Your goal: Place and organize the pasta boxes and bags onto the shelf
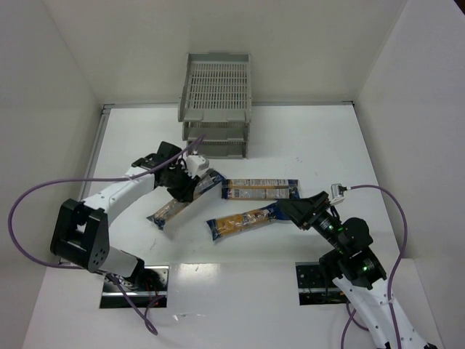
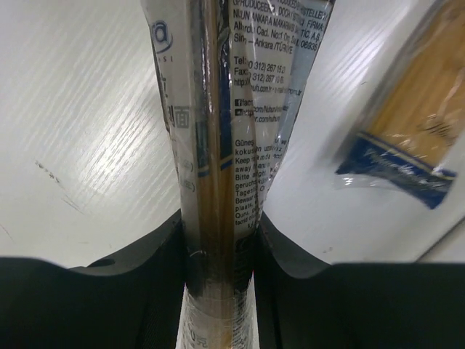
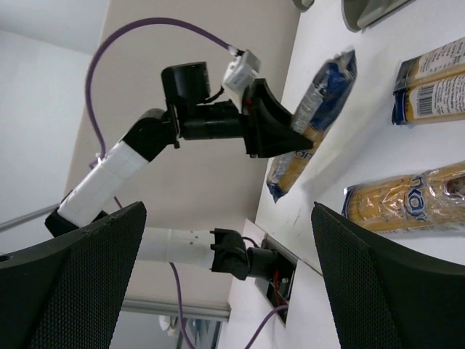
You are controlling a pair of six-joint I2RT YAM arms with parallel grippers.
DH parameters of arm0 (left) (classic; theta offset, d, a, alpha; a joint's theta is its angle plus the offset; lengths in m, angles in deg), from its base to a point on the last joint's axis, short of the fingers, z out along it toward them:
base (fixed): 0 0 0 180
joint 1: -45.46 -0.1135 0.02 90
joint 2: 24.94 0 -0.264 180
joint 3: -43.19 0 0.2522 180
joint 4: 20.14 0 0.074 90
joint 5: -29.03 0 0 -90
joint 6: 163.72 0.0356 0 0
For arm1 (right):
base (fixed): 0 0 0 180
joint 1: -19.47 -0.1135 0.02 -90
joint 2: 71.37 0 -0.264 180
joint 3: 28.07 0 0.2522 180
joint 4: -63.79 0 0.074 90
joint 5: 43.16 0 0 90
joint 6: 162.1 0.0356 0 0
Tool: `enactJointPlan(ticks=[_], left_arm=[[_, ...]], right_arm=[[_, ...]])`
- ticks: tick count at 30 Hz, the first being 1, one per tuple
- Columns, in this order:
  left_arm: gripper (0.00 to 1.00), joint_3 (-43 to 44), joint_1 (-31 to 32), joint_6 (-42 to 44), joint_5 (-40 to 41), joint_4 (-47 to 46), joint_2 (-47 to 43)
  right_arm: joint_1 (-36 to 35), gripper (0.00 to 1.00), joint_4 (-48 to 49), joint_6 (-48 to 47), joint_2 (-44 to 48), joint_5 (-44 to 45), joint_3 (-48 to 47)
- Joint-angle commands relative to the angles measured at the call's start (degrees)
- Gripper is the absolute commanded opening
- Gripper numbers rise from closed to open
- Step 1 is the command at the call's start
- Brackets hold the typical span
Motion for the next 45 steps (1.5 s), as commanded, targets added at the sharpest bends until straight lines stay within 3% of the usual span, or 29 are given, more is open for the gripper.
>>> enactJointPlan(ticks=[1,7,13,18,21,28,32,37,43,45], left_arm=[[0.00,3.9,0.0,-5.6,-6.9,-0.2,-3.4],[0.00,10.6,0.6,-7.8,-7.5,4.1,-4.5],[0.00,27.9,3.3,-5.6,-12.9,14.5,-8.9],[0.00,41.2,3.9,-11.3,-2.6,8.9,-8.8],[0.00,51.9,3.9,-17.3,2.1,4.5,-2.7],[0.00,68.1,2.4,-32.7,3.2,-5.5,12.6],[0.00,79.0,-0.3,-38.9,2.6,-13.2,23.3],[0.00,90.4,-1.4,-44.0,8.2,-17.5,33.3],[0.01,90.8,-1.4,-44.0,10.6,-23.3,39.6],[0.07,91.4,-1.4,-44.0,11.8,-24.0,40.7]], right_arm=[[0.2,1.00,0.6,0.1,0.5,1.1,-2.3],[0.2,1.00,0.0,-0.9,0.5,2.2,-2.9],[0.2,1.00,-1.8,-4.0,-1.1,2.2,-5.1],[0.2,1.00,-2.6,-8.7,-5.3,2.2,-7.7],[0.2,1.00,-2.1,-12.8,-12.7,2.2,-10.8],[-0.3,1.00,-7.6,-24.0,-35.6,5.7,-22.3],[-0.3,1.00,-5.8,-24.1,-35.0,7.9,-22.0],[-0.3,1.00,-3.6,-19.9,-31.8,9.1,-17.8],[-0.3,1.00,-4.3,-20.4,-33.2,11.2,-17.8],[-0.3,1.00,-4.3,-21.0,-34.4,11.7,-18.4]])
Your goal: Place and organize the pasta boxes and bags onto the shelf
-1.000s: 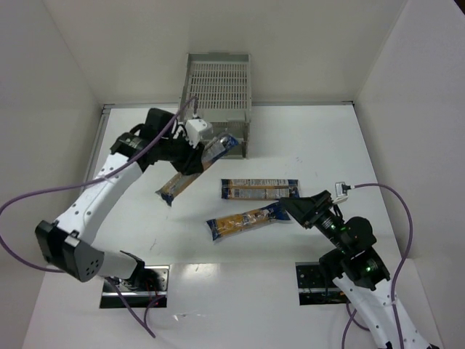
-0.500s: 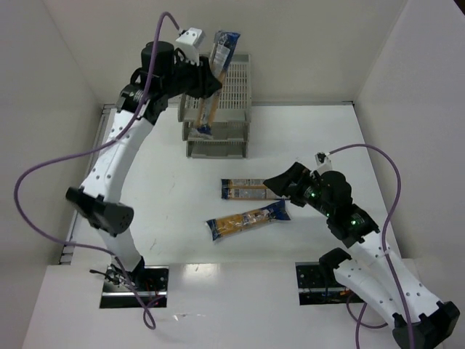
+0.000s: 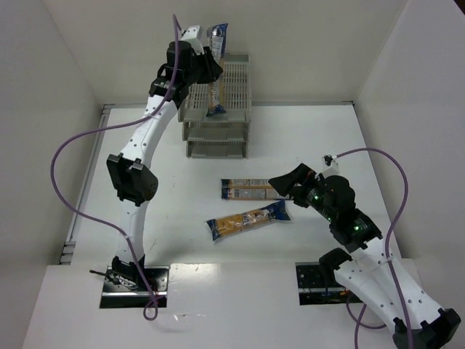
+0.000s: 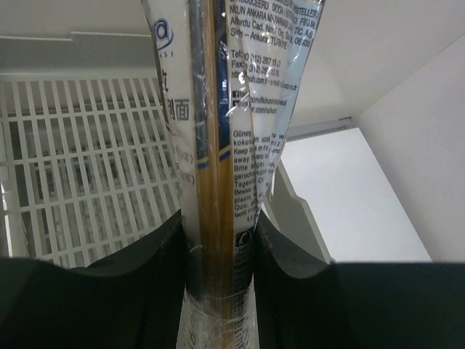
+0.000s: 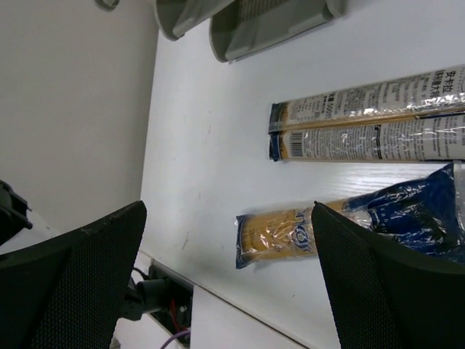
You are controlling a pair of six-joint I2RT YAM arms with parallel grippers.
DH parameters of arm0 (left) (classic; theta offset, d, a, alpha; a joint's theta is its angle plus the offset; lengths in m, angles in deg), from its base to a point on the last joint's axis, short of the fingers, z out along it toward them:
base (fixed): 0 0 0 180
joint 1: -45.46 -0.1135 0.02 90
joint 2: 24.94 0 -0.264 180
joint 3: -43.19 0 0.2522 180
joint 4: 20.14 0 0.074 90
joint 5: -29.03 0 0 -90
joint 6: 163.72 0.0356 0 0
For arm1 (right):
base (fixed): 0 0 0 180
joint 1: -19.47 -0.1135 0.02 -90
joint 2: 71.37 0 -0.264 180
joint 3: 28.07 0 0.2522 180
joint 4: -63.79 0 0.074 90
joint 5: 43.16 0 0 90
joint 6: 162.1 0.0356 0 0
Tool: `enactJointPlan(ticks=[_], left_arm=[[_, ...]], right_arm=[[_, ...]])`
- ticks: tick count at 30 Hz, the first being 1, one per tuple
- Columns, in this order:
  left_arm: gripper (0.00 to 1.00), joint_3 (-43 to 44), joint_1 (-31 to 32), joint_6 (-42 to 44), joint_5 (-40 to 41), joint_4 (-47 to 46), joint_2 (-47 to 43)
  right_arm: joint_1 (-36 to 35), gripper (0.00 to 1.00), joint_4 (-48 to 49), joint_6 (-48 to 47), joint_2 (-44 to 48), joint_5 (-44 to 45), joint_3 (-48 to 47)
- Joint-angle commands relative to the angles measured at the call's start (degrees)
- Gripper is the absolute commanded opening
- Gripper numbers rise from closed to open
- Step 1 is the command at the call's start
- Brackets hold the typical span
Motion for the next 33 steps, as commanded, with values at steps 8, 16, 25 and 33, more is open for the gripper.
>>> enactJointPlan(ticks=[8,16,25,33], left_arm=[[0.90,3.3,0.4,-0.3,6.3,-13.3,-1.3],[1.00,1.9,0.4,2.5,13.1,-11.7,-7.6],[1.00,-27.9,0.4,22.1,14.4,-10.5,-37.7],[1.00,-73.3,-3.3,20.5,20.7,-1.6,-72.2]], right_arm=[[-0.3,1.00,-1.2,-4.7,-6.2,2.6,-3.1],[-2.1,1.00,-8.3,-22.1,-20.5,-2.6,-16.4],[-27.7,1.00,-17.0,-45.6,-43.7,11.9,-30.5],[-35.3,1.00,-17.0,-57.5,-56.4,20.2,-26.4]])
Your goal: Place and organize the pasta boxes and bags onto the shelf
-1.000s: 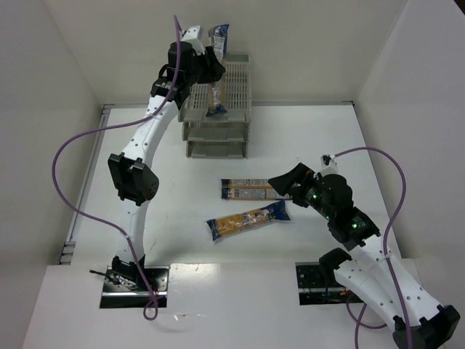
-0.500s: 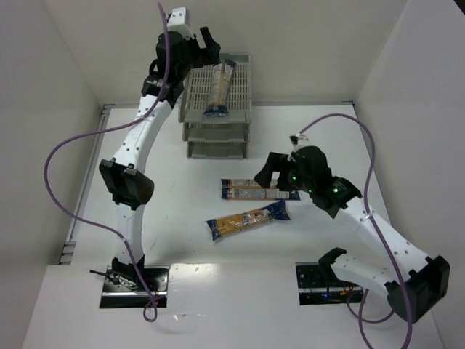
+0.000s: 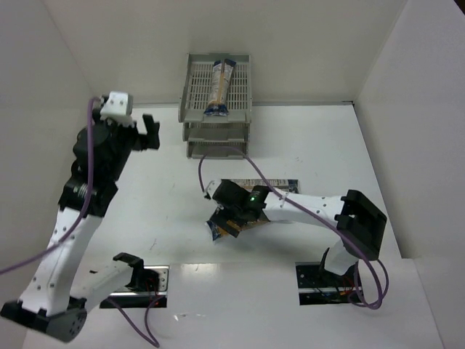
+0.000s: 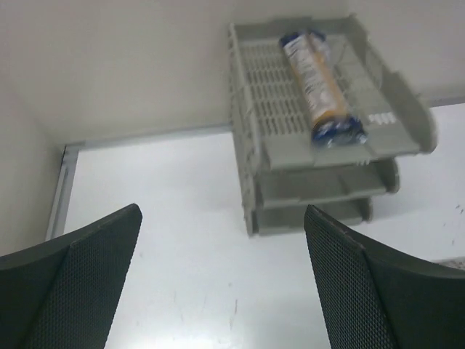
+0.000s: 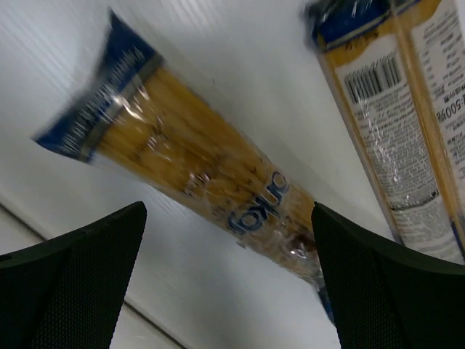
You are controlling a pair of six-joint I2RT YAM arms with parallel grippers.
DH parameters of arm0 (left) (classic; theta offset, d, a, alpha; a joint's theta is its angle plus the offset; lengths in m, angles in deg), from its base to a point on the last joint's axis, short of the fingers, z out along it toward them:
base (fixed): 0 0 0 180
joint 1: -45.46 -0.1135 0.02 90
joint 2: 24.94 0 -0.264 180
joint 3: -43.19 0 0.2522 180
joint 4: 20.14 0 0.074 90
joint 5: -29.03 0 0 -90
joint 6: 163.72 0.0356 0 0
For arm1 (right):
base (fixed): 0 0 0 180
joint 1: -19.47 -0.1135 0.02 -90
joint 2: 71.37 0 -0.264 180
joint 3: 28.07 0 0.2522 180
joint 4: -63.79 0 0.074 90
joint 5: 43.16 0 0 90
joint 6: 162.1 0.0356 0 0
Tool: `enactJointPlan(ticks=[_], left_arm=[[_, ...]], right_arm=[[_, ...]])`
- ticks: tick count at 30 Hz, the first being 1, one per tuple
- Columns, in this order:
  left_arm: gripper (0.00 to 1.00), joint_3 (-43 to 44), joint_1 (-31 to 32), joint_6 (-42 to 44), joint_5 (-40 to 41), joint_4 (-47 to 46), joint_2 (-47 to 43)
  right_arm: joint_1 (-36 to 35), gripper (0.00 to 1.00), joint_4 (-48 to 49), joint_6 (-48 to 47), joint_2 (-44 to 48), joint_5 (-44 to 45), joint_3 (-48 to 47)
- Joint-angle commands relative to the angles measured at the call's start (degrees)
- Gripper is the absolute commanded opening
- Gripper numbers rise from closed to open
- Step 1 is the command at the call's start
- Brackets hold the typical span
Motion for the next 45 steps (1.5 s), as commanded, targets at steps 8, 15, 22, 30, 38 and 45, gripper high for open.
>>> enactJointPlan(ticks=[8,15,22,30,38,45], left_arm=[[1.00,-18.2,-10.4,-10.4,-8.8,8.2,-15.3],[1.00,-18.2,-11.0,-10.4,-10.7,7.6,-15.9],[1.00,-18.2,-11.0,-11.1,-12.5,5.8,-13.8],[1.00,-21.4,-11.0,-11.7,-12.5,5.8,-17.0],[1.00,-20.9,-11.0,-11.7,-12.5,5.8,-17.0],[1.00,-20.9,-11.0,-11.7,-14.2,5.8,-17.0]], right_arm=[[-1.1,1.00,4.4,-17.0,-4.1,14.0,6.5],[-1.1,1.00,6.9,-17.5,-15.0,9.0,5.5],[-1.6,0.43,0.7,-13.3,-27.8,-5.0,-5.8],[-6.2,0.40,5.6,-1.8,-25.2,-18.6,-15.0],[-6.2,1.00,6.1,7.9,-15.4,-6.9,-13.1],[-6.2,1.00,3.0,10.0,-16.7,-3.9,-4.3]])
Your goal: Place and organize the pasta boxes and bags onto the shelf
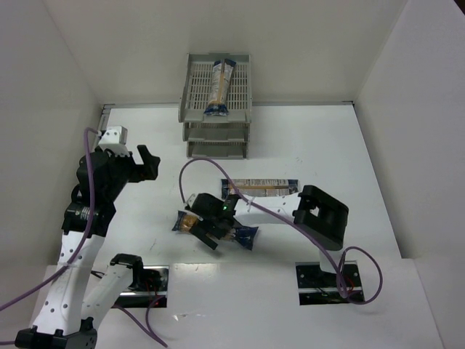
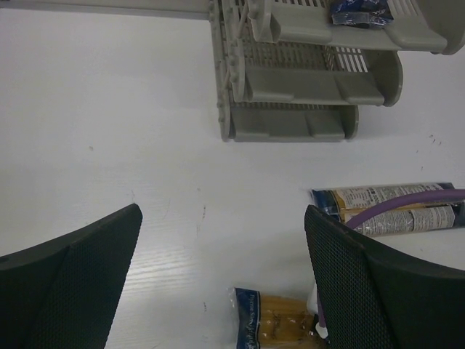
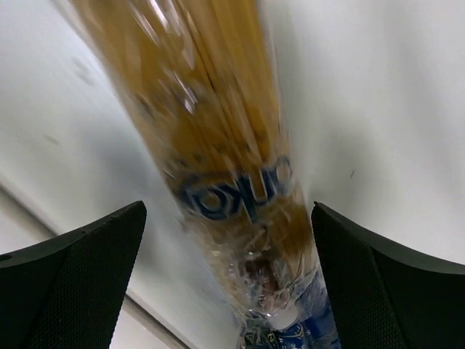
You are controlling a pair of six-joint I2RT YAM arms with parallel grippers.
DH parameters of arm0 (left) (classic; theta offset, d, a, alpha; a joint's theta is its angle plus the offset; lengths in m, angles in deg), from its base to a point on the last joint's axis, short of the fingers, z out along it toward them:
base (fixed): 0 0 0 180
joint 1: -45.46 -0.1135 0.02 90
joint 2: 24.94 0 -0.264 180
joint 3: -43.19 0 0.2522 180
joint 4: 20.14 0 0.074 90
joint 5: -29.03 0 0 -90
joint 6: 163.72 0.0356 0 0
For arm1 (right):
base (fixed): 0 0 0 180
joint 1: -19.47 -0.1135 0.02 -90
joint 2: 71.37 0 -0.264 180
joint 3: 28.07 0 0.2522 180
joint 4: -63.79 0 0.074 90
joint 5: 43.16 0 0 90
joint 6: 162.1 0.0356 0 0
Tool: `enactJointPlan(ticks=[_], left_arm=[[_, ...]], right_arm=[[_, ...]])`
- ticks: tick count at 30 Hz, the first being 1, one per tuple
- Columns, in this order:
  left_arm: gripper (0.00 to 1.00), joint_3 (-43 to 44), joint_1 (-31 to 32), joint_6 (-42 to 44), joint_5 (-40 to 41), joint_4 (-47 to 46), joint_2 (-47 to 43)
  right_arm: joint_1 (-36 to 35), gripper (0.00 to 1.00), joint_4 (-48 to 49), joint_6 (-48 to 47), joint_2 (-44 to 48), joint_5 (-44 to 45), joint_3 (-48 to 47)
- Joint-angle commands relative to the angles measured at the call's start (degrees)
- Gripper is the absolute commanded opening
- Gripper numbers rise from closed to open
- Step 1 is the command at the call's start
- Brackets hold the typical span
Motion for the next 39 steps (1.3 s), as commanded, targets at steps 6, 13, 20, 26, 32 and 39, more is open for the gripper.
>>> enactJointPlan(ticks=[6,13,20,26,32,39], left_arm=[[1.00,0.4,-0.3,-1.3,-2.2,-2.2,-0.1],[1.00,0.4,-0.9,-1.3,-2.2,-2.2,-0.6],[1.00,-0.6,-0.9,-1.8,-2.2,-2.2,-1.6],[1.00,-0.6,-1.4,-1.8,-2.2,-2.2,-1.6],[1.00,-1.2,-1.4,-2.4,-2.7,-2.2,-1.6],[1.00,-1.2,-1.4,-2.4,-2.7,-2.2,-1.6]], right_arm=[[-0.1,0.64,5.9,6.0,-0.3,1.4,9.6],[-0.1,0.00,10.3,10.9,3.2,-2.6,10.8],[4.9,0.00,28.0,24.6,25.0,-5.4,19.4],[6.3,0.00,31.7,28.5,36.3,5.6,25.8],[8.9,0.00,31.2,30.7,39.9,11.5,26.3],[10.7,0.00,29.2,32.5,39.8,8.9,28.7]])
